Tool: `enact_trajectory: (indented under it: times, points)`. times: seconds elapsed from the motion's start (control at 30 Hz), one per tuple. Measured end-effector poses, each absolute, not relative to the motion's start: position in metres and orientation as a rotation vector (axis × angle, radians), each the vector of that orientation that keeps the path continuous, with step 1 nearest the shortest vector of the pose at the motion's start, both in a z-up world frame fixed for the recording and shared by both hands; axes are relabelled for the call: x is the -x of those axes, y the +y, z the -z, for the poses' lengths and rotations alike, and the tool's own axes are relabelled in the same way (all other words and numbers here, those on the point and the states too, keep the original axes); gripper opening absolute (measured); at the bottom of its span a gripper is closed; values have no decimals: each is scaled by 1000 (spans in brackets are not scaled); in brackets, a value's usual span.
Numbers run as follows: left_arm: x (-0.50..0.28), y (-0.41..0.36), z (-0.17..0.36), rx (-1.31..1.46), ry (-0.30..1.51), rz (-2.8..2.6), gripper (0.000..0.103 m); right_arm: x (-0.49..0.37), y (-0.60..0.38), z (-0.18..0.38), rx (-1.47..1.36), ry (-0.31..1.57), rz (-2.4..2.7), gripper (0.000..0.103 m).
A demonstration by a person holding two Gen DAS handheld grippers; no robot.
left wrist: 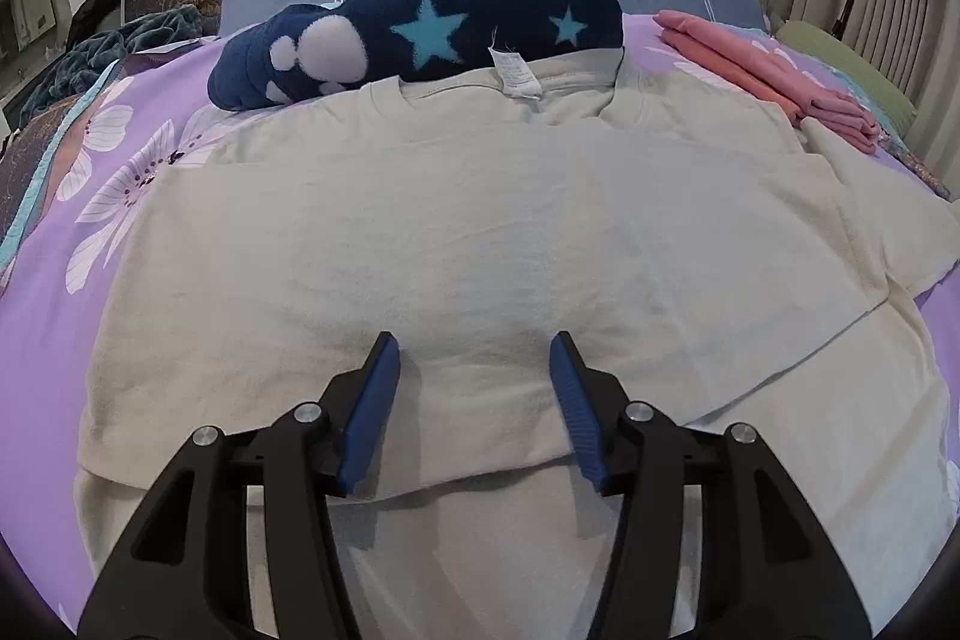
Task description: Fold small clothes
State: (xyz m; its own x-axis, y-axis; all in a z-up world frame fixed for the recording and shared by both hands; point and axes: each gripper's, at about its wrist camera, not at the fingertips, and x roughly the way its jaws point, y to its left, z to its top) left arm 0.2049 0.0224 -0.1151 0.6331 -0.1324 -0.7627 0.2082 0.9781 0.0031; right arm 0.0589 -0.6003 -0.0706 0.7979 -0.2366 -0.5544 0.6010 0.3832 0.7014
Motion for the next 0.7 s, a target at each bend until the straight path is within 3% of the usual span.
enact_trajectory:
  times: [0.03,0.07,0.23,0.43,0.7]
  points:
    - [-205,20,114,-101,863,192,54,-65,-602,71,-1058,407,545,11]
    - [-205,19,114,-108,862,188,54,-72,-600,71,-1082,417,525,6]
    - [-205,18,114,-116,862,181,56,-112,-543,27,-897,408,356,6]
    - [-205,18,114,-116,859,179,57,-185,-386,-16,-677,485,-121,6]
    - [-206,24,113,-65,858,208,58,-240,-204,36,-476,745,-420,6]
